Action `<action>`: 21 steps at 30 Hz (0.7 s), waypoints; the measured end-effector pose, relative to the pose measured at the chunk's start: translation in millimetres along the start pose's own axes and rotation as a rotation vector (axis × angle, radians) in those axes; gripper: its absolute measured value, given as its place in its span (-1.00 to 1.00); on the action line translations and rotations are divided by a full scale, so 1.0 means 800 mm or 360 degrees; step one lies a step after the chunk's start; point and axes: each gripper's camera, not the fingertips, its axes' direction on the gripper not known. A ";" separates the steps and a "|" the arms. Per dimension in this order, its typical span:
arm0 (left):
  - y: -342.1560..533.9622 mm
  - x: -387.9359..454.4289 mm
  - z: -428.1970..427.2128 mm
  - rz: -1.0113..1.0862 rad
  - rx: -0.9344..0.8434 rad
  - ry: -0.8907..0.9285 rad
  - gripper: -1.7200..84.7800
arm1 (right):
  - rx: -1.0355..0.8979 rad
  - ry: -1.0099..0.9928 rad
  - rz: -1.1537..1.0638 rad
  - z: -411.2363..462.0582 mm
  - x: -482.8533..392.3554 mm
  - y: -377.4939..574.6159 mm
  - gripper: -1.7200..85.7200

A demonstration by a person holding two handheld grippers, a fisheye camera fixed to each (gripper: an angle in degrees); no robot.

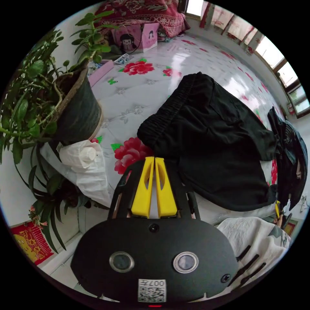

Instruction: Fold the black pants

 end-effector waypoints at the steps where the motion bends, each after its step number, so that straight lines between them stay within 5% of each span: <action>1: 0.001 0.002 0.001 0.0003 -0.0010 -0.0013 -0.98 | -0.0001 0.0025 -0.0027 0.001 -0.003 -0.005 -0.79; 9: 0.001 0.024 -0.008 0.0072 -0.0012 -0.0122 -0.98 | -0.0490 0.0333 -0.0464 0.127 -0.113 -0.047 -0.77; 14: 0.013 0.021 -0.015 0.0057 0.0005 -0.0103 -0.98 | -0.0391 0.0615 -0.0740 0.128 -0.150 -0.034 -0.91; 21: 0.026 0.020 -0.019 0.0051 0.0013 -0.0082 -0.98 | 0.0391 -0.0341 -0.0689 -0.127 -0.079 -0.066 -0.96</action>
